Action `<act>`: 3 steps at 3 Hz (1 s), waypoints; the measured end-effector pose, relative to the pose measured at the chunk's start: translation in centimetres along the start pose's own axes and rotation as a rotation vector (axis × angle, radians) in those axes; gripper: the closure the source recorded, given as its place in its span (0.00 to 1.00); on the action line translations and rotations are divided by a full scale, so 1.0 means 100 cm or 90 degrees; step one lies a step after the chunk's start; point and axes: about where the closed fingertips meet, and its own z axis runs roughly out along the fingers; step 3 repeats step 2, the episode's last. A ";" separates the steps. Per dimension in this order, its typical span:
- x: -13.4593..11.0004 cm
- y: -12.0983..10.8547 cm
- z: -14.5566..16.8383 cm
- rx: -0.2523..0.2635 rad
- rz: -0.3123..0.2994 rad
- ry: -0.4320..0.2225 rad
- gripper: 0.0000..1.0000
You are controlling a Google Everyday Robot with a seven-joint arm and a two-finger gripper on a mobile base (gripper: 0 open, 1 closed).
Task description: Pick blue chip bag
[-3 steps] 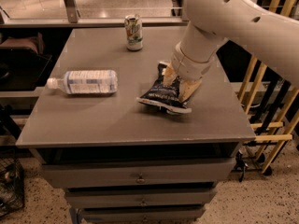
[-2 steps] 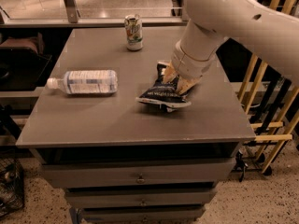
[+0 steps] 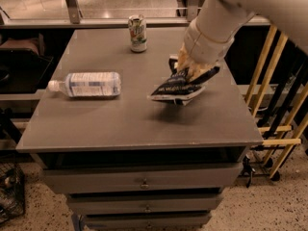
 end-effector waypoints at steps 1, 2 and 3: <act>0.005 -0.015 -0.050 0.048 0.013 0.008 1.00; 0.010 -0.024 -0.067 0.059 0.025 0.006 1.00; 0.010 -0.024 -0.067 0.059 0.025 0.006 1.00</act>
Offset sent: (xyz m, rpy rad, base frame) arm 0.0119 -0.0157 0.0941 0.0842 -0.0678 -0.0657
